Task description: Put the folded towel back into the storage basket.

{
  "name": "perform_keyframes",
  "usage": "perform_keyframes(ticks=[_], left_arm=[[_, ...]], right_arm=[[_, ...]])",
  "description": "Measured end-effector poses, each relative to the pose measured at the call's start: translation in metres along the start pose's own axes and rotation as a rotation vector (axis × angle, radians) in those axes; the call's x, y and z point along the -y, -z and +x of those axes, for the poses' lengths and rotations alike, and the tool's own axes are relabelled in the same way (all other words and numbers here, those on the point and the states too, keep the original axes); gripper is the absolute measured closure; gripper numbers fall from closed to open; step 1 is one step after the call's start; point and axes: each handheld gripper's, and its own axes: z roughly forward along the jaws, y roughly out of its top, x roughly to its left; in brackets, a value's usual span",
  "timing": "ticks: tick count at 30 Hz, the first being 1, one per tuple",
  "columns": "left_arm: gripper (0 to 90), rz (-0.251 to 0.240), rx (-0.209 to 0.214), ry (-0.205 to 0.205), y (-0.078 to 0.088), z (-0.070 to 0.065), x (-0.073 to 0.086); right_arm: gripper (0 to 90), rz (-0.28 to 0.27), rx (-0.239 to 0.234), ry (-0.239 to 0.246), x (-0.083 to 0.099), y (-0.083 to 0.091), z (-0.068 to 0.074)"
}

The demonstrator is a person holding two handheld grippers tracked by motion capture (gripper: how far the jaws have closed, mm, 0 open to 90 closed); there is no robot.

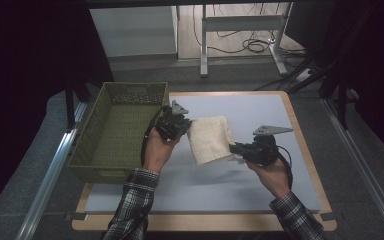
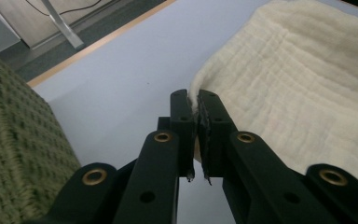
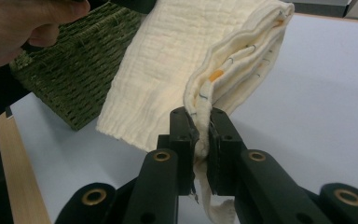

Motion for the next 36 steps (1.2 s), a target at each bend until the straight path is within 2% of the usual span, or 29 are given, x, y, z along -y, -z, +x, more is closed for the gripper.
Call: perform_keyframes(ticks=[7,10,19,23,29,36], left_arm=[[85.7,-0.006,-0.027,-0.002,0.009,0.013,-0.002],[85.7,-0.012,-0.04,0.007,0.014,0.023,-0.002],[85.7,-0.03,-0.075,0.019,0.028,0.042,0.0],[85.7,-0.041,-0.091,0.028,0.037,0.05,0.0],[85.7,-0.041,-0.123,0.021,0.052,0.061,-0.003],[85.7,-0.044,-0.16,0.018,0.068,0.071,-0.005]], right_arm=[[82.0,-0.005,0.005,0.026,-0.013,-0.008,0.007],[82.0,-0.005,0.004,0.041,-0.021,-0.016,0.013],[82.0,-0.011,0.001,0.066,-0.042,-0.031,0.027],[82.0,-0.011,-0.005,0.067,-0.049,-0.038,0.031],[82.0,-0.008,-0.02,0.053,-0.058,-0.049,0.037],[82.0,-0.016,-0.035,0.06,-0.069,-0.06,0.048]])
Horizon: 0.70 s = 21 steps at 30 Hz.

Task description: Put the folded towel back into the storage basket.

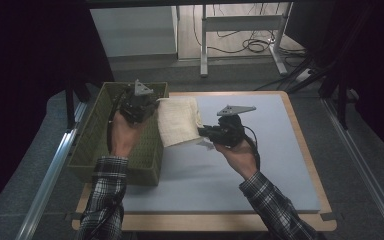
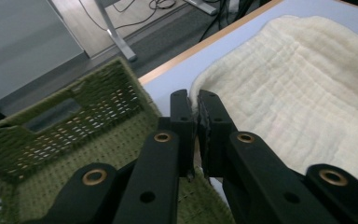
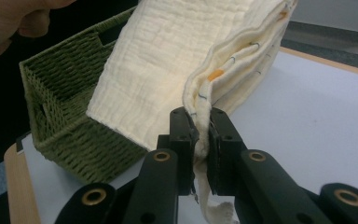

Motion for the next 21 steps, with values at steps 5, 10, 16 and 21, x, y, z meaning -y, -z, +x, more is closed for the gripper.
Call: perform_keyframes(ticks=[5,10,16,21], left_arm=[[85.7,0.0,-0.029,0.001,0.008,0.01,0.001],[85.7,0.004,-0.06,0.006,0.015,0.022,0.005],[85.7,0.014,-0.085,0.023,0.021,0.037,0.015],[85.7,0.022,-0.101,0.042,0.022,0.049,0.026]], right_arm=[[81.9,-0.006,-0.013,0.009,-0.009,-0.009,0.007],[81.9,-0.004,-0.027,0.012,-0.016,-0.023,0.016],[81.8,0.004,-0.043,0.026,-0.021,-0.043,0.03],[81.8,0.017,-0.051,0.037,-0.024,-0.061,0.041]])
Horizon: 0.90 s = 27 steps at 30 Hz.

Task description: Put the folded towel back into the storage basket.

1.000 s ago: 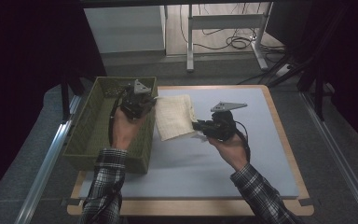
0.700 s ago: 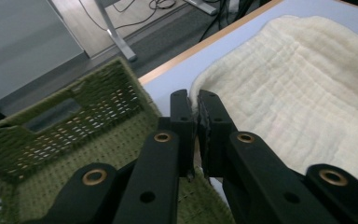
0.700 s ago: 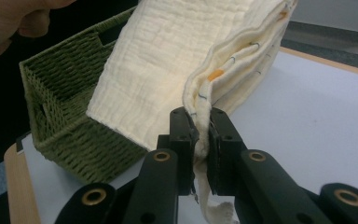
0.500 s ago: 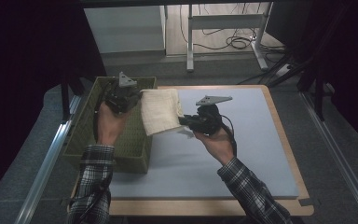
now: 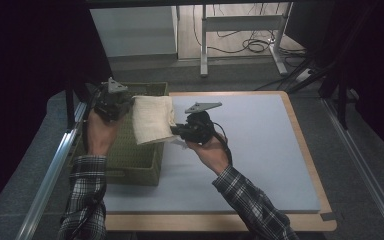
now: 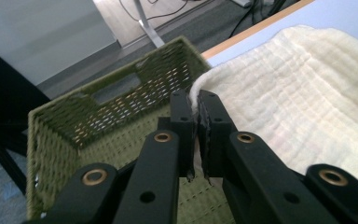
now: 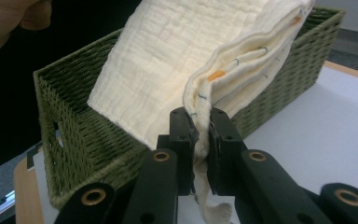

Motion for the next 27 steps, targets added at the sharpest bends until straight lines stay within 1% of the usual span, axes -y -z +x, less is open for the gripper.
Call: perform_keyframes(ticks=[9,13,17,21,22,23,27], left_arm=[[85.7,0.02,-0.021,0.042,-0.002,0.024,0.021],[85.7,0.033,-0.033,0.054,-0.002,0.034,0.029],[85.7,0.044,-0.042,0.067,-0.002,0.043,0.034],[85.7,0.07,-0.06,0.058,-0.006,0.049,0.039],[85.7,0.07,-0.06,0.058,-0.006,0.049,0.039],[85.7,0.08,-0.067,0.055,-0.008,0.052,0.041],[85.7,0.099,-0.077,0.059,-0.011,0.06,0.046]], right_arm=[[81.9,0.035,0.006,0.014,-0.006,-0.034,0.016],[81.8,0.046,0.012,0.023,-0.009,-0.049,0.021],[81.8,0.062,0.012,0.022,-0.011,-0.063,0.026],[81.8,0.083,0.01,0.032,-0.013,-0.077,0.031],[81.8,0.087,0.01,0.037,-0.013,-0.08,0.033],[81.8,0.094,0.01,0.04,-0.014,-0.083,0.035],[81.6,0.109,0.011,0.059,-0.016,-0.095,0.042]])
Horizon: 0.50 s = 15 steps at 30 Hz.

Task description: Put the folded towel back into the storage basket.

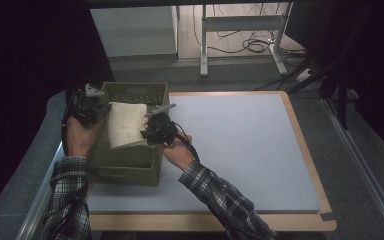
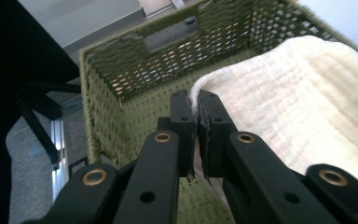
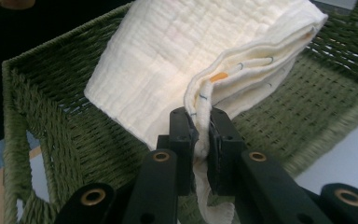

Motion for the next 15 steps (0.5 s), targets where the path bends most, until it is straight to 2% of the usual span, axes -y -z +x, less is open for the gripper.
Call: perform_keyframes(ticks=[7,15], left_arm=[[85.5,0.047,-0.009,-0.004,-0.013,0.009,0.005],[85.4,0.121,-0.015,-0.033,-0.036,0.008,0.01]], right_arm=[[81.5,0.03,0.005,0.035,-0.006,-0.019,0.011],[80.9,0.086,0.019,0.076,-0.007,-0.036,0.021]])
